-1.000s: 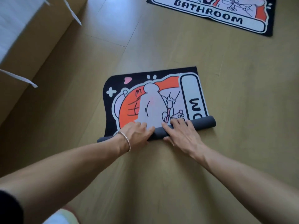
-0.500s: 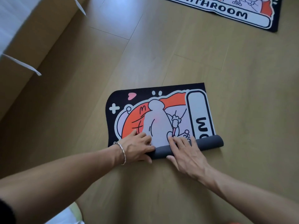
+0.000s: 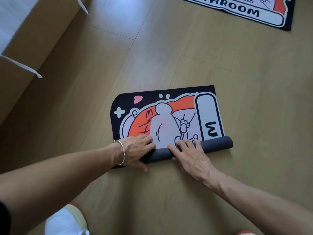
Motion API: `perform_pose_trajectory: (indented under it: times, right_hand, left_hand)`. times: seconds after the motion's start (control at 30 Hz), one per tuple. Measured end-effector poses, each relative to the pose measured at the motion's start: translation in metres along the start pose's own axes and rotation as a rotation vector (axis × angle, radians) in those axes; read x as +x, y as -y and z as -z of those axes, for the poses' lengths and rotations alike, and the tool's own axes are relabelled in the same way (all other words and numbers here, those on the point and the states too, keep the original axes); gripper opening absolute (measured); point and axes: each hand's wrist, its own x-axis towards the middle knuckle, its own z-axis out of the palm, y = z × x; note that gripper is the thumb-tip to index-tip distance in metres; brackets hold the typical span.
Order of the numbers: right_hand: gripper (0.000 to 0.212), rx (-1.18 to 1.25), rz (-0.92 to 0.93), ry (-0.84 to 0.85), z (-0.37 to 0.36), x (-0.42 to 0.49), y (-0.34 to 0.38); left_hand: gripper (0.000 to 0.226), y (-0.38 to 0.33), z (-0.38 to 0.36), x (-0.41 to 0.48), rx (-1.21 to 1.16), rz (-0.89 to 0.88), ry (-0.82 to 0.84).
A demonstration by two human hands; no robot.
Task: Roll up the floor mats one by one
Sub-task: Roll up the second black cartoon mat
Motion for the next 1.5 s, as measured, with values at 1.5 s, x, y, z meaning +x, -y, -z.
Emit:
perform_pose_trajectory:
  times: [1.5]
  right_hand:
    - [0.058, 0.093, -0.090, 0.368, 0.030, 0.080, -0.018]
  left_hand:
    - [0.058, -0.006, -0.033, 0.018, 0.155, 0.312, -0.410]
